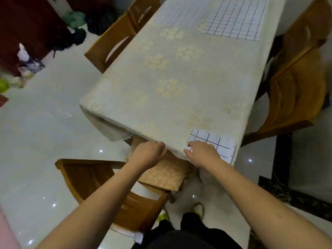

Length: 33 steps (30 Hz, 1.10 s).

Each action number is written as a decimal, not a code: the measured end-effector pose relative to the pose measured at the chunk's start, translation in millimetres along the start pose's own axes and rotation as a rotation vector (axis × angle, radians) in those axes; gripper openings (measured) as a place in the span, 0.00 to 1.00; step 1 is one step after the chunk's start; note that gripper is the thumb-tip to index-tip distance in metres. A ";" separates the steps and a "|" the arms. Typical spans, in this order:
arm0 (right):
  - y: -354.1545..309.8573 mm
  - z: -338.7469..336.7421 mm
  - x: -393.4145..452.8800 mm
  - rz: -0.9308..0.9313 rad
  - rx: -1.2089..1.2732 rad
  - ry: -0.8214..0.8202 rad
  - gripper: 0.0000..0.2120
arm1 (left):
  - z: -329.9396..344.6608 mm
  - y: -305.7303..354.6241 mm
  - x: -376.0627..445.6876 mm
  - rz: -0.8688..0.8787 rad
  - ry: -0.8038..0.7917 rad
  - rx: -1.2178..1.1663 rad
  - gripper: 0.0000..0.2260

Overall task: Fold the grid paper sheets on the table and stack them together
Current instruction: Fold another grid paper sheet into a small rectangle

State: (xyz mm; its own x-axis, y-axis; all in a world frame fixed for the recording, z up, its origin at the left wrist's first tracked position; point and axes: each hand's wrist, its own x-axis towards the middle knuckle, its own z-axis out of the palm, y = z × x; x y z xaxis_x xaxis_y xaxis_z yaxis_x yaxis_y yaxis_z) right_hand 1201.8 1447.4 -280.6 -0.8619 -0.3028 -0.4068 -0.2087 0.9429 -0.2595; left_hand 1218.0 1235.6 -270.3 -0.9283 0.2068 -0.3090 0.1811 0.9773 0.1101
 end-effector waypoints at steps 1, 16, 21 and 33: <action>-13.0 -1.2 1.6 -0.036 -0.021 0.002 0.23 | -2.0 -6.5 -12.0 -0.020 0.012 -0.005 0.16; -232.6 19.6 -20.7 -0.385 -0.124 0.022 0.25 | 0.4 -138.8 -196.7 -0.387 0.147 -0.070 0.18; -331.6 48.6 -56.3 -0.499 -0.148 0.106 0.26 | 13.5 -197.8 -286.6 -0.514 0.208 -0.097 0.22; -500.1 97.2 -101.1 -0.687 -0.357 0.068 0.27 | 26.9 -303.5 -444.1 -0.810 0.183 -0.158 0.23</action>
State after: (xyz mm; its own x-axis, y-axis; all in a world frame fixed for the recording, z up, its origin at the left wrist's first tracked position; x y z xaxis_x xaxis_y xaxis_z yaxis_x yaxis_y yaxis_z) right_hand 1438.3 993.0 -194.9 -0.5090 -0.8374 -0.1994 -0.8329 0.5376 -0.1313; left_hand 1584.0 848.4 -192.0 -0.7923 -0.5788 -0.1929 -0.5977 0.7998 0.0554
